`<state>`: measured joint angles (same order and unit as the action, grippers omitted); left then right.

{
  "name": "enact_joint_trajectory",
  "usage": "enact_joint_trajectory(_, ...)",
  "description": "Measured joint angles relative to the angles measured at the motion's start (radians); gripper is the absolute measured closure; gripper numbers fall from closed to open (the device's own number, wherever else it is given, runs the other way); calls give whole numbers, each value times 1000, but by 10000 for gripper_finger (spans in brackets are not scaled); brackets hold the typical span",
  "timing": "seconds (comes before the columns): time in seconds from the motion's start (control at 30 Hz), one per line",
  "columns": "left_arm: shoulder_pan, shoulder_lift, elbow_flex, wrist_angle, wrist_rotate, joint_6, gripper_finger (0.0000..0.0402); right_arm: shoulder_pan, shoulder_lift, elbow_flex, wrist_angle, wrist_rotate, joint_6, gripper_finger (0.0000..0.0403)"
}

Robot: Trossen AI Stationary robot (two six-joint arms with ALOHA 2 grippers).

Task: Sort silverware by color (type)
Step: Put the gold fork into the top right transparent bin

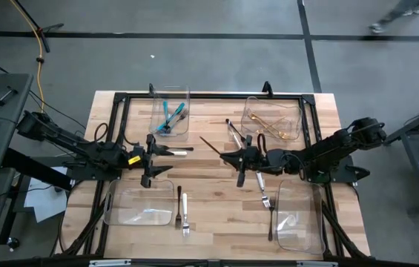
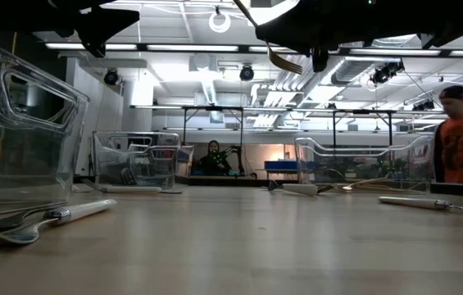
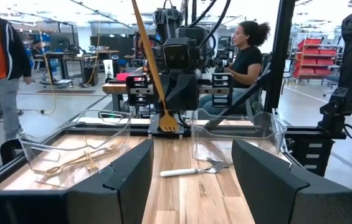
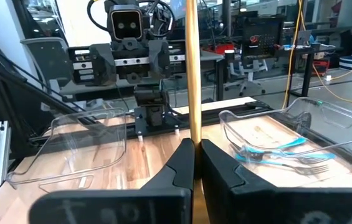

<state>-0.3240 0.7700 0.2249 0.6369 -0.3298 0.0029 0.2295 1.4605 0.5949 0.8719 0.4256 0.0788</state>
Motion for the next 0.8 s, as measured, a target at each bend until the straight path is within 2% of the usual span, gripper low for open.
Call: enact_joint_trajectory(0.8, 0, 0, 0, -3, -53, 1, 190, 0, 0, 0, -54, -20, 0, 398)
